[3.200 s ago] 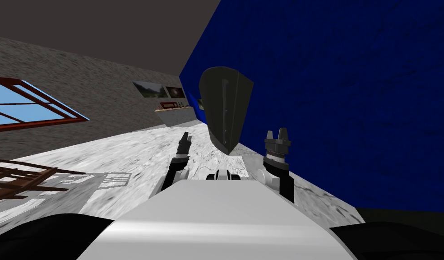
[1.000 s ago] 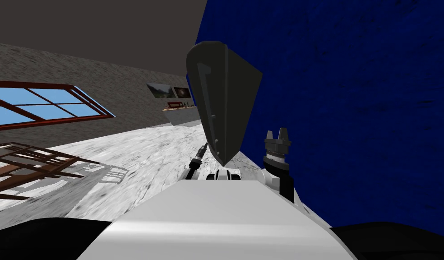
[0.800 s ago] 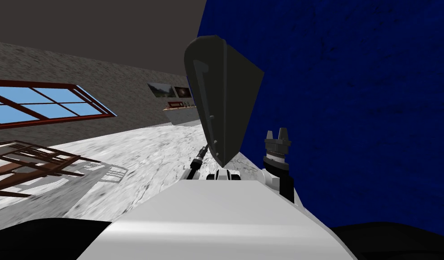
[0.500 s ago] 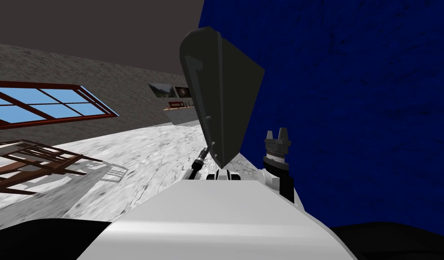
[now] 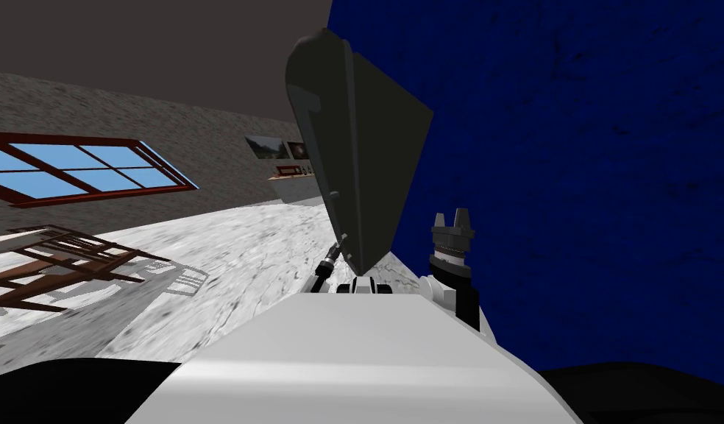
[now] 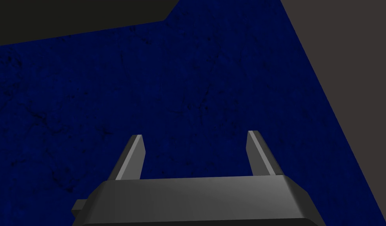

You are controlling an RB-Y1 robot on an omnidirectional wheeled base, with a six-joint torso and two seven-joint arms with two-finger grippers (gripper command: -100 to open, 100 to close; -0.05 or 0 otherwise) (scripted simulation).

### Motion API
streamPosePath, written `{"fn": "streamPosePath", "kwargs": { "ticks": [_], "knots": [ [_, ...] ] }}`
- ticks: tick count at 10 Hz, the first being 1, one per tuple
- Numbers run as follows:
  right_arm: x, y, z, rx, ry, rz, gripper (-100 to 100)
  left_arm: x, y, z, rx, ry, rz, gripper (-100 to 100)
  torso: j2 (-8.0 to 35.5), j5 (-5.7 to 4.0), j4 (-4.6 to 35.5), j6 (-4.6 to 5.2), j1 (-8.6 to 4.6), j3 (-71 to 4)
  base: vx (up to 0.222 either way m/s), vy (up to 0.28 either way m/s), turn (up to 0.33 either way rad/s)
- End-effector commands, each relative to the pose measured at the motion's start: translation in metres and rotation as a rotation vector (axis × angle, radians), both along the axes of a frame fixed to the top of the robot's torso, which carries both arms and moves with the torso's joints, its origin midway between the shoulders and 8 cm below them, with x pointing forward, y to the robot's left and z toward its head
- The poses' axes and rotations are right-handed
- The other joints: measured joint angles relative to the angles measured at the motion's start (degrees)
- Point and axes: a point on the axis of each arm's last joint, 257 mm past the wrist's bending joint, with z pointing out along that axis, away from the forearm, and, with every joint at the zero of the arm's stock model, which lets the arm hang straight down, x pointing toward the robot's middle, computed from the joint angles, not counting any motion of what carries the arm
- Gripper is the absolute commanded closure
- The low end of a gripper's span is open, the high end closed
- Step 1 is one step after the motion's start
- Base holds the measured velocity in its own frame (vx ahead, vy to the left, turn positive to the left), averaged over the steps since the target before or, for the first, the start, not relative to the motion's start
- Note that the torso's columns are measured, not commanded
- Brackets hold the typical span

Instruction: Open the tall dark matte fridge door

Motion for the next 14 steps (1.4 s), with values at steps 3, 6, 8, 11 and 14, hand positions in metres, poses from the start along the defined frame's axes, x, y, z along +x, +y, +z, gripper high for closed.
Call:
{"fn": "streamPosePath", "kwargs": {
  "ticks": [3,6,8,11,14],
  "knots": [
    [0.000,0.000,0.000,0.000,0.000,0.000,0,0.030,-0.040,-0.004,-0.030,-0.006,-0.088,-100,0.0,0.00,0.0,-0.01,-0.06,0.0,-0.027,-0.024,0.202],
    [0.000,0.000,0.000,0.000,0.000,0.000,0,0.042,-0.059,-0.003,-0.041,-0.012,-0.130,-100,-0.1,-0.01,0.0,0.00,-0.12,-0.1,-0.017,-0.013,0.147],
    [0.000,0.000,0.000,0.000,0.000,0.000,0,0.049,-0.076,-0.002,-0.052,-0.016,-0.168,-100,-0.2,0.02,-0.1,0.15,-0.17,-0.1,-0.015,-0.008,0.123],
    [0.000,0.000,0.000,0.000,0.000,0.000,0,0.062,-0.096,-0.002,-0.054,-0.015,-0.212,-100,-0.2,0.03,-0.1,0.23,-0.24,-0.1,-0.019,-0.014,0.143],
    [0.000,0.000,0.000,0.000,0.000,0.000,0,0.068,-0.098,-0.008,-0.045,-0.003,-0.218,-100,-0.1,0.01,0.0,0.27,-0.29,0.0,-0.011,-0.009,0.044]
  ]
}}
